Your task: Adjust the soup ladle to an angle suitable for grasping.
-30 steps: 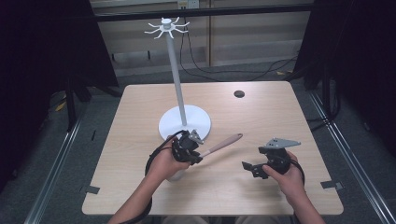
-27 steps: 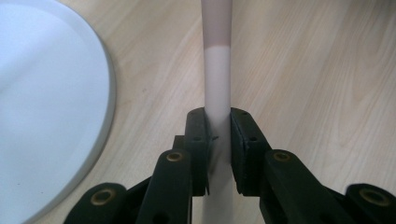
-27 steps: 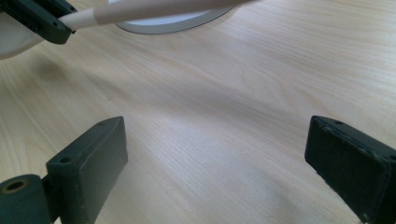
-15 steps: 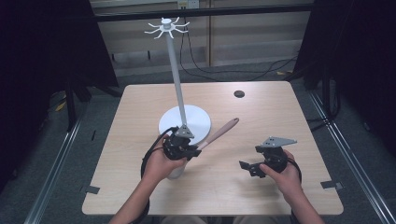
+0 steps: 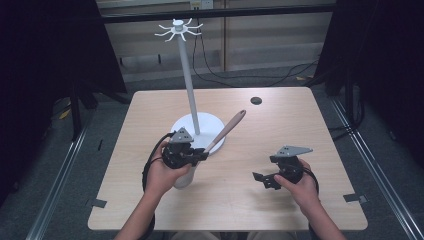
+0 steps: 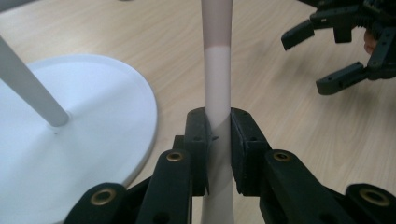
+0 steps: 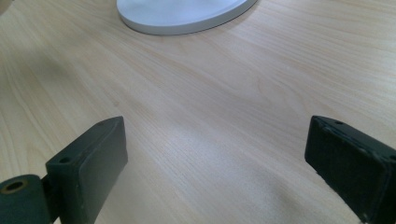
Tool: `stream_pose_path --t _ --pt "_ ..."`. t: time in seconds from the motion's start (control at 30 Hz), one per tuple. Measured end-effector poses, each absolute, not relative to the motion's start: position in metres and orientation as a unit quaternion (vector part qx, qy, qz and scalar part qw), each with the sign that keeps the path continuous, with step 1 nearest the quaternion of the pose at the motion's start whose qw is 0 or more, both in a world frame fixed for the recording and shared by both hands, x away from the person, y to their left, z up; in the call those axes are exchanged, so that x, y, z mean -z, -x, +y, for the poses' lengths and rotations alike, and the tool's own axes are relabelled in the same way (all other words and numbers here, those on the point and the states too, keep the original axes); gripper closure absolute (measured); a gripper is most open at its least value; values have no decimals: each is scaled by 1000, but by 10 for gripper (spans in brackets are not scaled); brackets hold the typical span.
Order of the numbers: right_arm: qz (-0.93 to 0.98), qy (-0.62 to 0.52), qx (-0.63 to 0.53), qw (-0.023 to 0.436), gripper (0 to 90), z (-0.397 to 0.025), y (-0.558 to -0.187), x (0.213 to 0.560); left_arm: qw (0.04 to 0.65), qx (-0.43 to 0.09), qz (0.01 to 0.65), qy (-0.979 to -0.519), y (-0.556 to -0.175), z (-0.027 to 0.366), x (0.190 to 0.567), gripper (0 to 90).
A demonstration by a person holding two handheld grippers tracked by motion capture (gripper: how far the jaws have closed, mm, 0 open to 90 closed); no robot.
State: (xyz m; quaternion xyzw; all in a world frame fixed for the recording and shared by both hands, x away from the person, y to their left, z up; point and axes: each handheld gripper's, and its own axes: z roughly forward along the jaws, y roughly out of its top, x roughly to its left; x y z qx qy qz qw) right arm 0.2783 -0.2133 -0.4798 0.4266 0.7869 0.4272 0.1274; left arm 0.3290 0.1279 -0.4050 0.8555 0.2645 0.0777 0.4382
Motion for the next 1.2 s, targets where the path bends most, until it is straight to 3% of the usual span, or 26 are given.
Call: stream_pose_path --t 0.6,1.2 --pt "790 -424 -425 127 58 -210 -280 481 510 -116 281 -805 -324 157 377 784" --pt "790 -424 -425 126 58 -209 -280 482 537 -168 289 -774 -320 184 345 785"
